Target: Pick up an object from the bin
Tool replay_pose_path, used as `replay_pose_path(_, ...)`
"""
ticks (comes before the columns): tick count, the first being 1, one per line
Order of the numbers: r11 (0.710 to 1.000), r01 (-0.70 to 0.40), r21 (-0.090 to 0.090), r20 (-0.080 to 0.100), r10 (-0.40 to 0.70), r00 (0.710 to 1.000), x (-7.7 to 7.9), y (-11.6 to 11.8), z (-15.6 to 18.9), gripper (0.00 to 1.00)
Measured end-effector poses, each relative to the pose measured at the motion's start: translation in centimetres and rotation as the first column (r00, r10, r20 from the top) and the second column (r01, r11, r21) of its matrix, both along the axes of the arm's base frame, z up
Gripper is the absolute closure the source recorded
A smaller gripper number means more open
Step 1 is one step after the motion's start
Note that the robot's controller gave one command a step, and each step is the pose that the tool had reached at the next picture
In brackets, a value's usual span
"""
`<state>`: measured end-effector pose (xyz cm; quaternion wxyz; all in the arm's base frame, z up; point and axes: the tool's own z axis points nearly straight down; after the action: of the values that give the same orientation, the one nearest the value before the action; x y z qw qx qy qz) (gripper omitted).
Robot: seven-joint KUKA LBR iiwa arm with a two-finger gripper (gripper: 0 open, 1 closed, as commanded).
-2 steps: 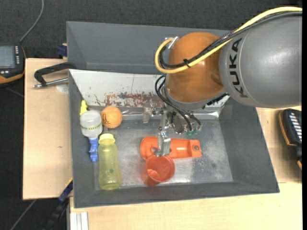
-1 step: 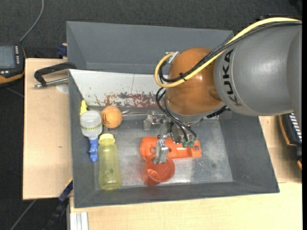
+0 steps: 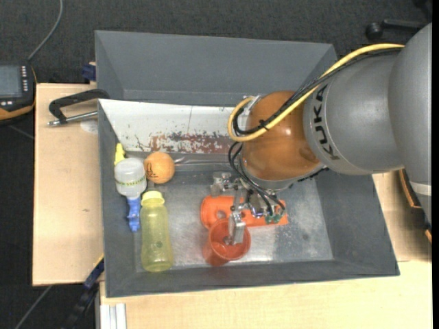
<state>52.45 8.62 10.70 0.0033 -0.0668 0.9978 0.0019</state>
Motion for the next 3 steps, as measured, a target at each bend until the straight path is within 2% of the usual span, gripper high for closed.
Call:
replay_pose_path(1, 0.939, -0.345, -0.003, 0.015, 0.345, 0.939, 2.0, -1.3, -3.4, 1.0)
replay_pose_path(2, 0.939, -0.345, -0.003, 0.015, 0.345, 0.939, 2.0, -1.3, -3.4, 1.0)
replay_pose_path(3, 0.911, -0.413, -0.002, 0.009, 0.413, 0.911, 2.9, -1.5, -2.2, 1.0)
